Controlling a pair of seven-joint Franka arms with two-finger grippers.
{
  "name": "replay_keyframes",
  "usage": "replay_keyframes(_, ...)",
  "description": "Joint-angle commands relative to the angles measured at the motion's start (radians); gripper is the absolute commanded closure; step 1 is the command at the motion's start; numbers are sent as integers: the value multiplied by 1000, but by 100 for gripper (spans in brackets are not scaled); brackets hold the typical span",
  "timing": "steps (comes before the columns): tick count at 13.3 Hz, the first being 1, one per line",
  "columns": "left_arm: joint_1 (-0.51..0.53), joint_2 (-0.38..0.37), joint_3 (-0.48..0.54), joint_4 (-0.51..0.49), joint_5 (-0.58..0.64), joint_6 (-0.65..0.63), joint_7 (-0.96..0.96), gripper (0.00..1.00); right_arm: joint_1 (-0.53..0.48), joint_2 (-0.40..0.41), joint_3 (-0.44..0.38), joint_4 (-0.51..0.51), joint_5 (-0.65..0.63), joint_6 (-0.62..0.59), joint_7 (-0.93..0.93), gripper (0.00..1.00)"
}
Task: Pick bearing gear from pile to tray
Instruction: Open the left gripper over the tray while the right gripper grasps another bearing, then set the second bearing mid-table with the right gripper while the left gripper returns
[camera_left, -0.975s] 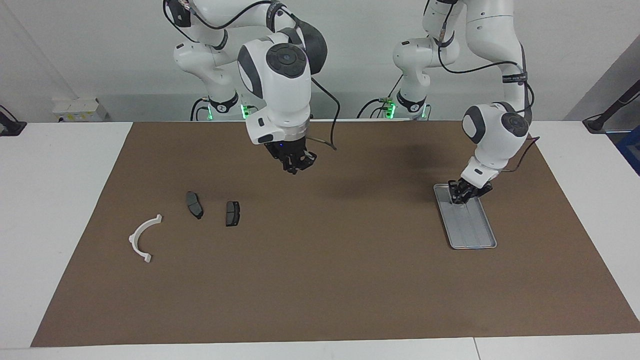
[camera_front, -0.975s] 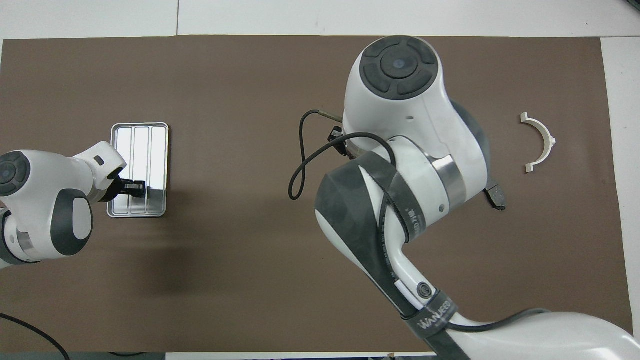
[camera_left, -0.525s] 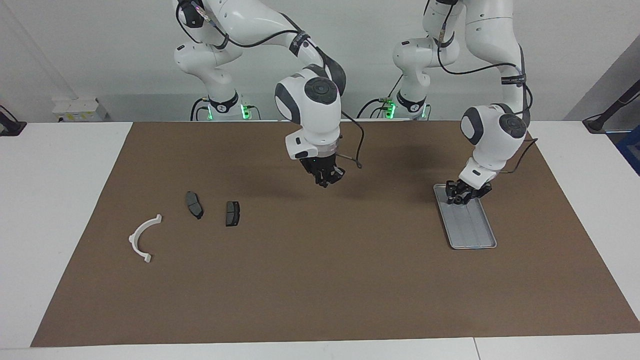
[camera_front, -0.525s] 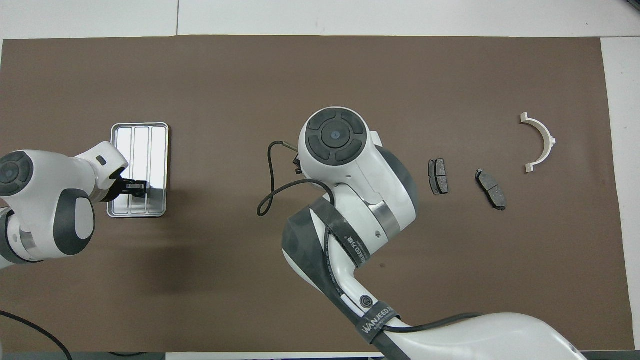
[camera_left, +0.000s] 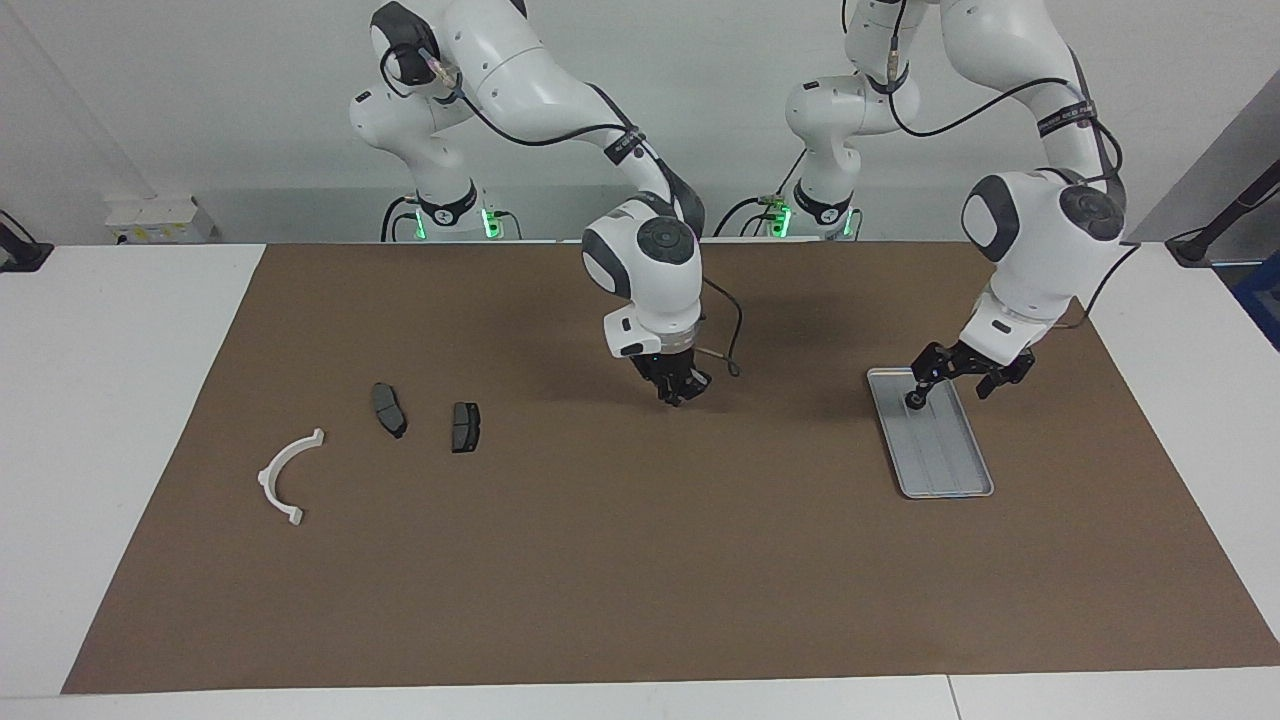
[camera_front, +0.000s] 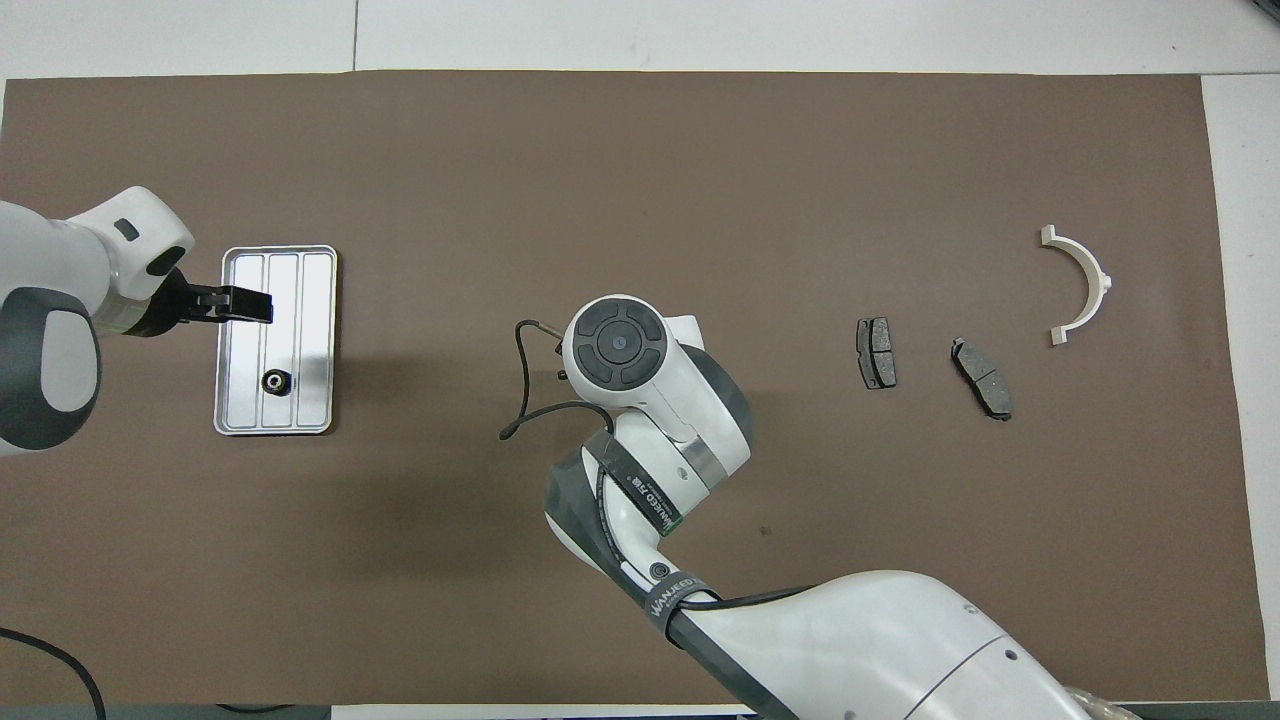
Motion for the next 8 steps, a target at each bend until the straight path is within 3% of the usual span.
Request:
replay_keyframes(1, -9, 5, 8, 9, -12, -13, -11, 0, -2, 22, -1, 0, -19, 54, 23, 100)
replay_keyframes(5, -9, 3, 9, 0, -12, -12, -9, 0, -3, 25, -1, -5, -19, 64, 23, 100)
replay_keyframes(6, -9, 2, 9, -6, -12, -4, -8, 0, -3, 25, -1, -5, -19, 62, 25, 67)
replay_keyframes(7, -9, 2, 9, -6, -12, -4, -8, 0, -5, 25, -1, -2, -19, 59, 32, 14)
replay_keyframes(8, -10, 2, 9, -6, -12, -4, -9, 0, -11, 25, -4, 7, -19, 48, 38, 0)
